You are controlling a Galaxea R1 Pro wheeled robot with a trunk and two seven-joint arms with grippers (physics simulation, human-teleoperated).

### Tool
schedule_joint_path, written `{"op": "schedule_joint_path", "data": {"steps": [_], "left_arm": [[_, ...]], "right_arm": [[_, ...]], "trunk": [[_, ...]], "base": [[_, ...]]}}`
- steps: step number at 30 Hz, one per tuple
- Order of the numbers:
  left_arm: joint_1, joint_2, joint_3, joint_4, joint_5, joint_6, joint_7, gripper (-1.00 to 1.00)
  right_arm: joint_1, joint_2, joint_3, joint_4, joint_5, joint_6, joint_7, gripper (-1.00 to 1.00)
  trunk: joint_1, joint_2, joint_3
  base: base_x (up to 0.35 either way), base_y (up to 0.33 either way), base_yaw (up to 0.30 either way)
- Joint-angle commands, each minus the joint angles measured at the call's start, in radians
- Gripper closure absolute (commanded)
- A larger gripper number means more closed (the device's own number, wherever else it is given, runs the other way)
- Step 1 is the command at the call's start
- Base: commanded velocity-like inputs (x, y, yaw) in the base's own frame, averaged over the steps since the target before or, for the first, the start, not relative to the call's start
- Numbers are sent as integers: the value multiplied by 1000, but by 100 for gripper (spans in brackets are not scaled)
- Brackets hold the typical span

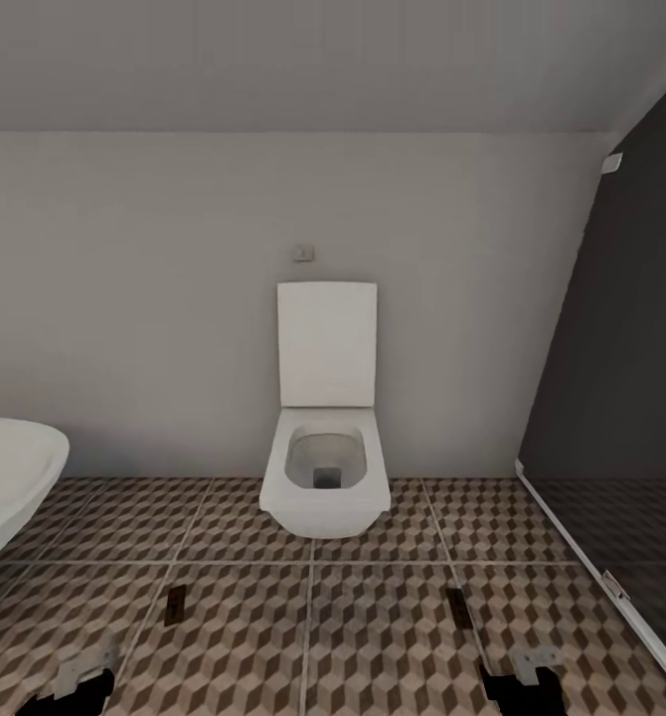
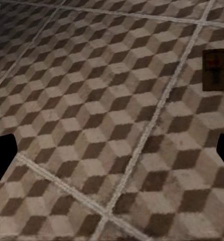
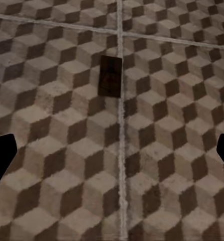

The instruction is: Take the four mousetraps from the cabinet in the bathroom and place them on the bathroom floor. Make sure all four end up on the same floor surface, and ensure that at least two of them are either under or directly next to the same bathroom sink.

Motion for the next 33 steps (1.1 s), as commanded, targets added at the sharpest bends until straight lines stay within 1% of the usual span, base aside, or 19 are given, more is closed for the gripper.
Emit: {"op": "schedule_joint_path", "data": {"steps": [1, 6, 7, 8, 12, 16, 20, 33], "left_arm": [[3, -1, -6, 7, 1, 16, -4, -100], [30, -6, -6, 18, 2, 131, -27, -100], [35, -6, -6, 19, 2, 153, -29, -100], [45, -9, -6, 21, 2, 192, -32, -100], [67, -18, -7, 22, 1, 247, -36, -100], [91, -29, -7, 23, 1, 270, -38, -100], [105, -35, -6, 23, 0, 279, -38, -100], [119, -34, -5, 24, -1, 280, -25, -100]], "right_arm": [[-1, 1, 7, 6, 0, 8, 2, -100], [13, 16, 7, 12, 4, 89, 6, -100], [17, 21, 7, 13, 5, 106, 6, -100], [26, 31, 7, 14, 5, 138, 5, -100], [43, 47, 6, 15, 5, 192, 1, -100], [55, 55, 5, 15, 5, 221, -3, -100], [60, 58, 5, 15, 6, 231, -4, -100], [63, 63, 5, 15, 5, 235, 0, -100]], "trunk": [[-4, 7, 2], [-23, 42, 18], [-27, 49, 21], [-31, 56, 24], [-46, 84, 37], [-62, 112, 49], [-77, 140, 62], [-127, 231, 103]], "base": [[0, 0, 0], [0, 0, 0], [0, 0, 0], [0, 0, 0], [0, 0, 0], [0, 0, 0], [0, 0, 0], [0, 0, 0]]}}
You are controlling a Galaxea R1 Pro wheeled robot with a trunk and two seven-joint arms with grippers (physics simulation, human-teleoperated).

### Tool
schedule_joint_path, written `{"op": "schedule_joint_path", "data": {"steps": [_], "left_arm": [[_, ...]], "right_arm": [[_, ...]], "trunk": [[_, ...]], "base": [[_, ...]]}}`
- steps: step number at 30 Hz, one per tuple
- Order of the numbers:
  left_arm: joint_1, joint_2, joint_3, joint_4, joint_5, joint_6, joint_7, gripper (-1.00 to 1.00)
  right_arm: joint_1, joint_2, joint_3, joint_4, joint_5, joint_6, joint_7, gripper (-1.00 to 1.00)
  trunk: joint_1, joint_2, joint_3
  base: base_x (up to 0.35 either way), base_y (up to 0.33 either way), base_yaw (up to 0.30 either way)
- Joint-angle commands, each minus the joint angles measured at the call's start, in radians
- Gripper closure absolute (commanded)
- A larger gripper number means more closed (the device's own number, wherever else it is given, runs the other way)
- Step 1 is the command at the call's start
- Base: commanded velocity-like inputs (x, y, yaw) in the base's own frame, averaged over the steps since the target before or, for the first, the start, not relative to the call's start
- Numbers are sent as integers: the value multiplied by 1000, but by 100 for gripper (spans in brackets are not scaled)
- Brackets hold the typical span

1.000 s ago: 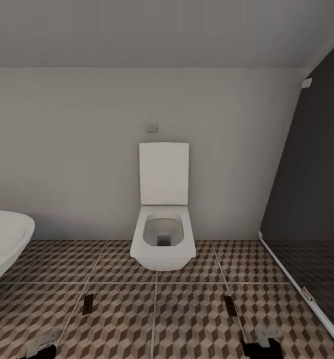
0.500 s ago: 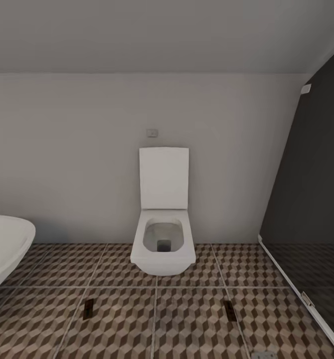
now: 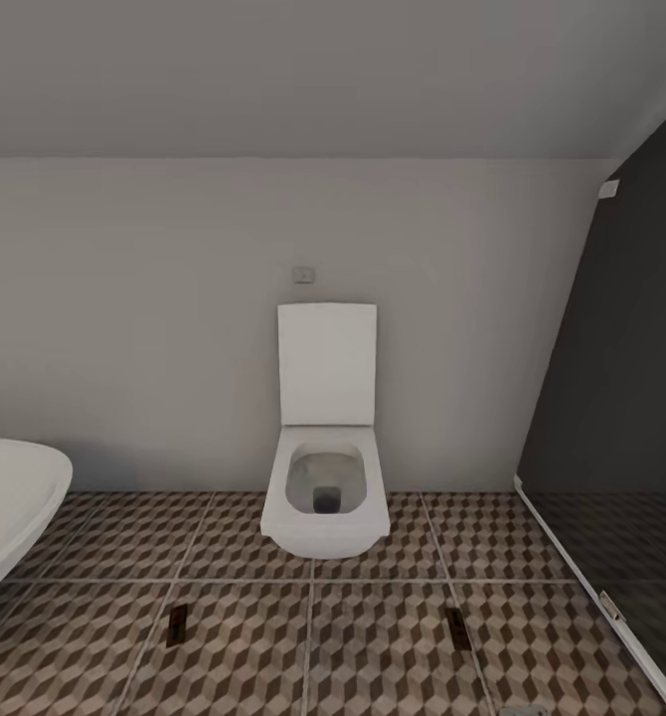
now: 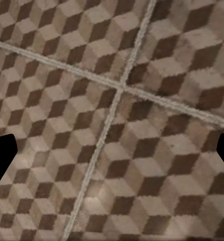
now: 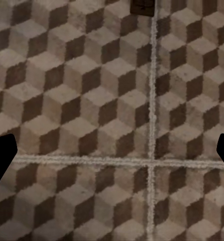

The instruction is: Take the four mousetraps from the cabinet in the bathroom and place them on the bathroom floor. Make sure all four end up on the same floor surface, and ensure that at least two of them are either under or directly next to the same bathroom sink.

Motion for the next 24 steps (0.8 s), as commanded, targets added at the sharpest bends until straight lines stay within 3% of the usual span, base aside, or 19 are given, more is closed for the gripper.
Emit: {"op": "schedule_joint_path", "data": {"steps": [1, 24], "left_arm": [[-1, 0, -5, 3, 5, -5, 0, -100], [3, -5, -7, 1, 4, -35, -13, -100]], "right_arm": [[-2, 0, 7, 4, 1, -7, 1, -100], [-2, 0, 7, 4, 1, -7, 0, -100]], "trunk": [[-4, 7, 2], [-92, 168, 74]], "base": [[0, 0, 0], [0, 0, 0]]}}
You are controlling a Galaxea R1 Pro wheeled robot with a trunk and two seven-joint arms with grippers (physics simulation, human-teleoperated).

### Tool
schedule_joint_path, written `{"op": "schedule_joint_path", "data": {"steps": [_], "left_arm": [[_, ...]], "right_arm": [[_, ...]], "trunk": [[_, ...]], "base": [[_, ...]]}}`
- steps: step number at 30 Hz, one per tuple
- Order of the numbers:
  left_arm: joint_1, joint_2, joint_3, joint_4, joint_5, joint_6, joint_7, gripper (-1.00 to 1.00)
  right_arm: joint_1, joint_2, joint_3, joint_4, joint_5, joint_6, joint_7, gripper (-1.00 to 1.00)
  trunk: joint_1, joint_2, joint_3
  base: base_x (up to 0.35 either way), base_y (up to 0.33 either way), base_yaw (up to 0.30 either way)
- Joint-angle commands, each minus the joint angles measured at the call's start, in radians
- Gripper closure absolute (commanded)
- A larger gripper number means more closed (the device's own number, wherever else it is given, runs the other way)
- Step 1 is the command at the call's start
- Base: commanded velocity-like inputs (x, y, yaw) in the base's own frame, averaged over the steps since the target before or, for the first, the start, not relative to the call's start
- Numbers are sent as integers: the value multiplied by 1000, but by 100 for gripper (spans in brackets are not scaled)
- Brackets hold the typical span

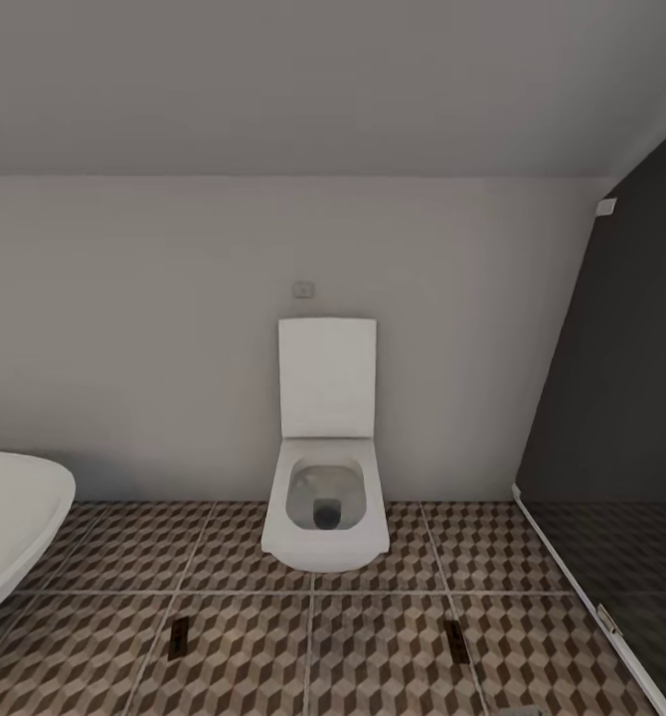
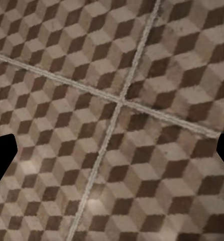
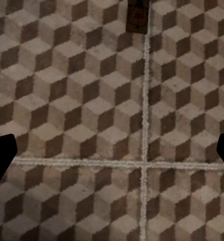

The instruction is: Take the four mousetraps from the cabinet in the bathroom and place them on the bathroom floor. Make sure all four end up on the same floor surface, and ensure that at least two of them are either under or directly next to the same bathroom sink.

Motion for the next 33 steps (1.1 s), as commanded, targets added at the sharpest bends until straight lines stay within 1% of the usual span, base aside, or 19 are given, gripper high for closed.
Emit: {"op": "schedule_joint_path", "data": {"steps": [1, 10, 31, 33], "left_arm": [[-1, -1, -5, 3, 4, -9, 0, -100], [-1, -12, -6, 3, 4, -24, 1, -100], [-1, -15, -6, 3, 4, -25, 1, -100], [-1, -15, -6, 3, 4, -25, 1, -100]], "right_arm": [[-2, 0, 7, 4, 1, -7, 0, -100], [-2, 0, 6, 4, 1, -7, 0, -100], [-2, 0, 6, 4, 1, -7, 0, -100], [-2, 0, 6, 4, 1, -7, 0, -100]], "trunk": [[-4, 7, 2], [-39, 70, 30], [-119, 217, 96], [-119, 217, 96]], "base": [[0, 0, 0], [0, 0, 0], [0, 0, 0], [0, 0, 0]]}}
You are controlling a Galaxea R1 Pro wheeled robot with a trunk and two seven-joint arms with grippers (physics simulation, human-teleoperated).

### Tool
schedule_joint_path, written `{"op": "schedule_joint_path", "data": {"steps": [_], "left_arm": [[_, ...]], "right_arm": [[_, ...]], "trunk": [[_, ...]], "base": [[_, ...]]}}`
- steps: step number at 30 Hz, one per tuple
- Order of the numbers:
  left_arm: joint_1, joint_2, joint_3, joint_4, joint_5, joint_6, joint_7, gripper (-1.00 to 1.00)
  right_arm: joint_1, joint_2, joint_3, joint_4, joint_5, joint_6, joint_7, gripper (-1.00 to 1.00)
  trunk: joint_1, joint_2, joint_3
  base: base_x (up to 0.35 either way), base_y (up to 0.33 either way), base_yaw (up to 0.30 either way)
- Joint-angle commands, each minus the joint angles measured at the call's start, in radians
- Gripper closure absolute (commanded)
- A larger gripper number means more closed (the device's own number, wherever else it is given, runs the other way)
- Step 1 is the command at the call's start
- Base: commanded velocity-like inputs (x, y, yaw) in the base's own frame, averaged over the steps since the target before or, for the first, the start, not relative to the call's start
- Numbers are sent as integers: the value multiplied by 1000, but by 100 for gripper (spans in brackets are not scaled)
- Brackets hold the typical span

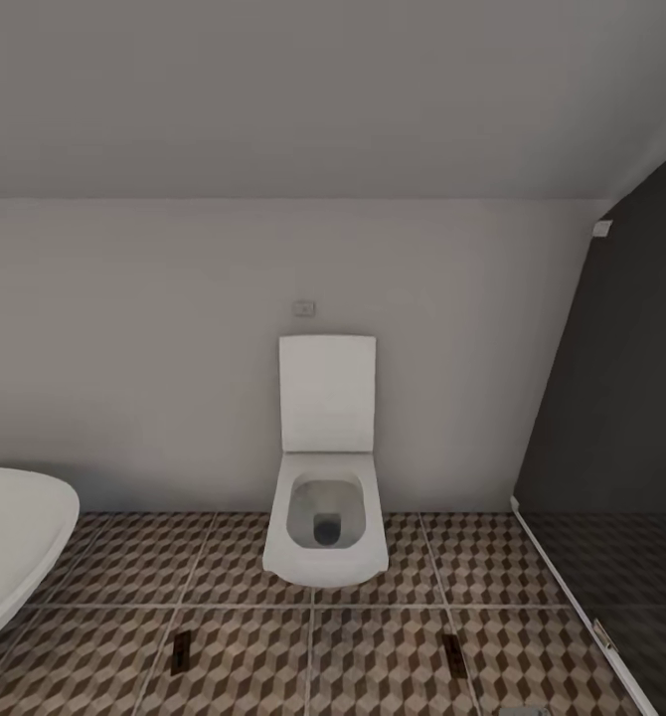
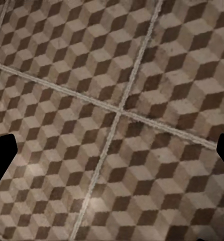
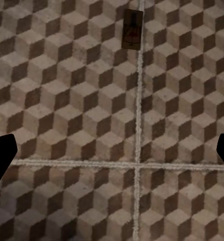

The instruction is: Take the four mousetraps from the cabinet in the bathroom and place them on the bathroom floor. Make sure all four end up on the same floor surface, and ensure that at least two of them are either under or directly next to the same bathroom sink.

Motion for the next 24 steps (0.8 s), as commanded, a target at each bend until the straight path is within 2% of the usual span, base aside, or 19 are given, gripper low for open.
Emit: {"op": "schedule_joint_path", "data": {"steps": [1, 10, 24], "left_arm": [[-1, -1, -6, 3, 4, -4, 0, -100], [-1, -18, -7, 3, 4, -2, 0, -100], [-1, -113, -6, 4, 3, 7, 0, -100]], "right_arm": [[-2, 0, 7, 4, 1, -7, 0, -100], [-2, 0, 7, 4, 1, -7, 0, -100], [-2, 0, 6, 4, 1, -7, 0, -100]], "trunk": [[0, -1, -1], [0, -1, -1], [0, -1, -1]], "base": [[0, 0, 0], [0, 0, 0], [0, 0, 0]]}}
